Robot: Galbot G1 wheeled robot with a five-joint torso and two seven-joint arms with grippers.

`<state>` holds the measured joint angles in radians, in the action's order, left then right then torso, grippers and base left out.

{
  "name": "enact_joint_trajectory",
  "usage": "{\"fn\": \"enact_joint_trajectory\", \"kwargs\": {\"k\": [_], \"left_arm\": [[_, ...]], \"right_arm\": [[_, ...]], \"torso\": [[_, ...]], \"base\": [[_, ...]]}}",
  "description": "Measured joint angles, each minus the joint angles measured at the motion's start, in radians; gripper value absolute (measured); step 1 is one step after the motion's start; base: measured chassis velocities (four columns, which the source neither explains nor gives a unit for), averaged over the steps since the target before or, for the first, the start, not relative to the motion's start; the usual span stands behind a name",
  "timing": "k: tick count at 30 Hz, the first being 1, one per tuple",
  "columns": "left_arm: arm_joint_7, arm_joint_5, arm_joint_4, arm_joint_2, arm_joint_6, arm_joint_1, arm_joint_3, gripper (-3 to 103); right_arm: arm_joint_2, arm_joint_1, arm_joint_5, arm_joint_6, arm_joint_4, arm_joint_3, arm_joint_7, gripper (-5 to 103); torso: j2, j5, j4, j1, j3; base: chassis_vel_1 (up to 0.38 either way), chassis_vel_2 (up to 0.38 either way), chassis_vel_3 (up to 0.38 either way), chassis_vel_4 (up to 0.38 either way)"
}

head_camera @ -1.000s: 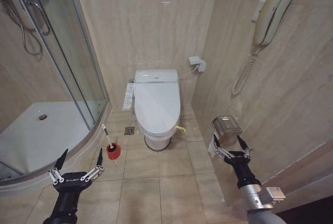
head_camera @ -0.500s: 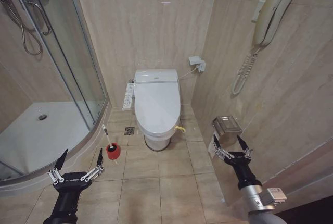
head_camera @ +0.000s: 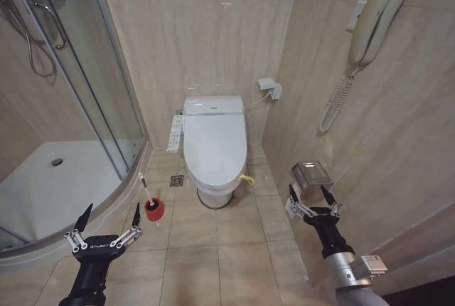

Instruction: Open the toilet lid, clean the toilet bowl with a toilet brush, close the toilet lid, and flush.

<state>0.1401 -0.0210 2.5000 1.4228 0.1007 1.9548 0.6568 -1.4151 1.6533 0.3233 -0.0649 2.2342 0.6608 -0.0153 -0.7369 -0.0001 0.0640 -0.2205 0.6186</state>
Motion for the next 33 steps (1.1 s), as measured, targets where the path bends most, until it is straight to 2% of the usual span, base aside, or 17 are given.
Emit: {"fn": "enact_joint_trajectory", "kwargs": {"k": [7,10,16,19,27,28,33], "left_arm": [[0.0,0.0,0.0,0.0,0.0,0.0,0.0,100],[0.0,0.0,0.0,0.0,0.0,0.0,0.0,100],[0.0,0.0,0.0,0.0,0.0,0.0,0.0,100],[0.0,0.0,0.0,0.0,0.0,0.0,0.0,100],[0.0,0.0,0.0,0.0,0.0,0.0,0.0,100],[0.0,0.0,0.0,0.0,0.0,0.0,0.0,100],[0.0,0.0,0.0,0.0,0.0,0.0,0.0,100]], "right_arm": [[0.002,0.003,0.0,-0.002,-0.002,0.001,0.0,100],[0.002,0.003,-0.001,-0.004,-0.004,0.0,0.0,100],[0.007,-0.003,-0.018,-0.006,-0.015,-0.002,0.0,100],[0.007,-0.008,-0.025,-0.006,-0.02,-0.004,0.0,100],[0.002,-0.011,-0.028,-0.009,-0.026,-0.011,0.001,100],[0.001,-0.012,-0.035,-0.009,-0.028,-0.011,0.004,100],[-0.003,-0.007,-0.048,-0.031,-0.041,-0.013,0.006,100]], "torso": [[0.0,-0.0001,0.0002,0.0,0.0],[0.0,0.0002,-0.0004,-0.001,0.0],[0.0,-0.0003,0.0004,0.0,0.0],[0.0,0.0004,-0.0003,0.0,0.0],[0.0,-0.0003,0.0003,0.0,0.0],[0.0,0.0005,-0.0005,0.0,0.0],[0.0,0.0003,-0.0002,-0.001,0.0]], "base": [[-0.191,0.196,0.191,-0.193],[-0.182,0.211,0.212,-0.222],[-0.16,0.18,0.175,-0.177],[-0.174,0.148,0.162,-0.166],[-0.225,0.218,0.21,-0.21],[-0.248,0.272,0.269,-0.28],[-0.22,0.236,0.231,-0.228]]}}
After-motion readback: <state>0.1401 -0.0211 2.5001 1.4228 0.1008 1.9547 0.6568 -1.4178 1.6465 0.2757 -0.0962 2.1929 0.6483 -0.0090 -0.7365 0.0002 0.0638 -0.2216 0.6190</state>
